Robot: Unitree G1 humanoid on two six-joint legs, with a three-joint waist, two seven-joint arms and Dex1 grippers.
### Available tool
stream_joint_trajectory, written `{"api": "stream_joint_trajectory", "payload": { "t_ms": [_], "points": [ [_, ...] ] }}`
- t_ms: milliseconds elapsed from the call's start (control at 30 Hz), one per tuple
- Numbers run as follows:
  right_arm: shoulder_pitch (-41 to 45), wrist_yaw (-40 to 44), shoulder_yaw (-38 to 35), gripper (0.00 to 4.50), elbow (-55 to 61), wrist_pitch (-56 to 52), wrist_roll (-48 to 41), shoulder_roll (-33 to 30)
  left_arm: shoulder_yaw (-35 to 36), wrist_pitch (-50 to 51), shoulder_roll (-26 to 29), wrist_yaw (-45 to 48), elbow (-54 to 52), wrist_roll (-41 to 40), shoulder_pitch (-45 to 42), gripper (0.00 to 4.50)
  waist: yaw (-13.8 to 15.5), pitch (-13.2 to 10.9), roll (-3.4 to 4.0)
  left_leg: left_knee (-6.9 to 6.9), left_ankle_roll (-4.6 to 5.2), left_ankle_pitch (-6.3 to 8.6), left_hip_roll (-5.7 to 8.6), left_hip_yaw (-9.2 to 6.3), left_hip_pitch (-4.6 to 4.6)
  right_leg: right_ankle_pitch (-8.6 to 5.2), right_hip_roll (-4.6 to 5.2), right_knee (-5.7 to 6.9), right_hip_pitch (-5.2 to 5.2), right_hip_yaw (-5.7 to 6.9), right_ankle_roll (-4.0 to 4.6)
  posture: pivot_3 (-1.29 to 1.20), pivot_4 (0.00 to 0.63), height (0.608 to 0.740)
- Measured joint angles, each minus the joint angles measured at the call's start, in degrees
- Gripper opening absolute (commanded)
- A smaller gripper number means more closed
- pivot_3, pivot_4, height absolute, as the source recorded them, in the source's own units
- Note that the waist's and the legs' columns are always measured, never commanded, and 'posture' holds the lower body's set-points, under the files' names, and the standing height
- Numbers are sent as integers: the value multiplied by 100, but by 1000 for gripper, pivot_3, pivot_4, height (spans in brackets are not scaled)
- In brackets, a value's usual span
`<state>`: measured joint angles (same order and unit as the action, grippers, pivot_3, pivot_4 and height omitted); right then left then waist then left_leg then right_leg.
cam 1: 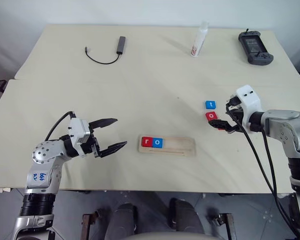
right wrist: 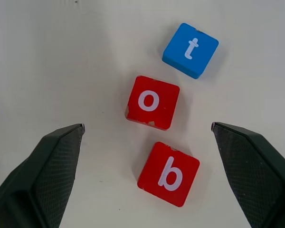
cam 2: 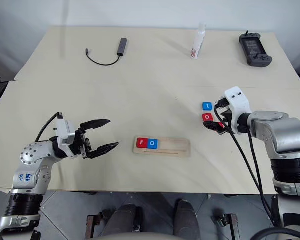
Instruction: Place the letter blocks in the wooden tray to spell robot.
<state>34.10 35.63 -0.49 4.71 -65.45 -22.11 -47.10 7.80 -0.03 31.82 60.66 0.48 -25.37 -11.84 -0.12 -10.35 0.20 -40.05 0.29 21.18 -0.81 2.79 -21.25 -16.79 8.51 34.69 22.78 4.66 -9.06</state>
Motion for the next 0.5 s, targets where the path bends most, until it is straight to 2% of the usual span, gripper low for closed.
{"api": "stream_joint_trajectory", "payload": {
  "t_ms": [167,367,500],
  "points": [
    [-156,-20,-36,4500,114,-11,-13,0,-13,0,0,4,4,5,-47,4452,10,0,0,-1,0,0,1,0,-2,0,0,-1,0,0,-1,0,150,740],
    [-522,-198,-505,4500,568,-346,-78,16,-112,0,0,64,10,10,-121,4452,7,0,0,0,0,0,0,-1,-1,0,0,-1,0,0,-1,0,150,740],
    [-853,-532,-570,4500,664,-369,-39,413,-200,12,56,171,10,10,-121,4452,5,0,-1,0,-1,0,0,1,1,0,-1,1,0,-1,0,0,150,740]
  ]
}}
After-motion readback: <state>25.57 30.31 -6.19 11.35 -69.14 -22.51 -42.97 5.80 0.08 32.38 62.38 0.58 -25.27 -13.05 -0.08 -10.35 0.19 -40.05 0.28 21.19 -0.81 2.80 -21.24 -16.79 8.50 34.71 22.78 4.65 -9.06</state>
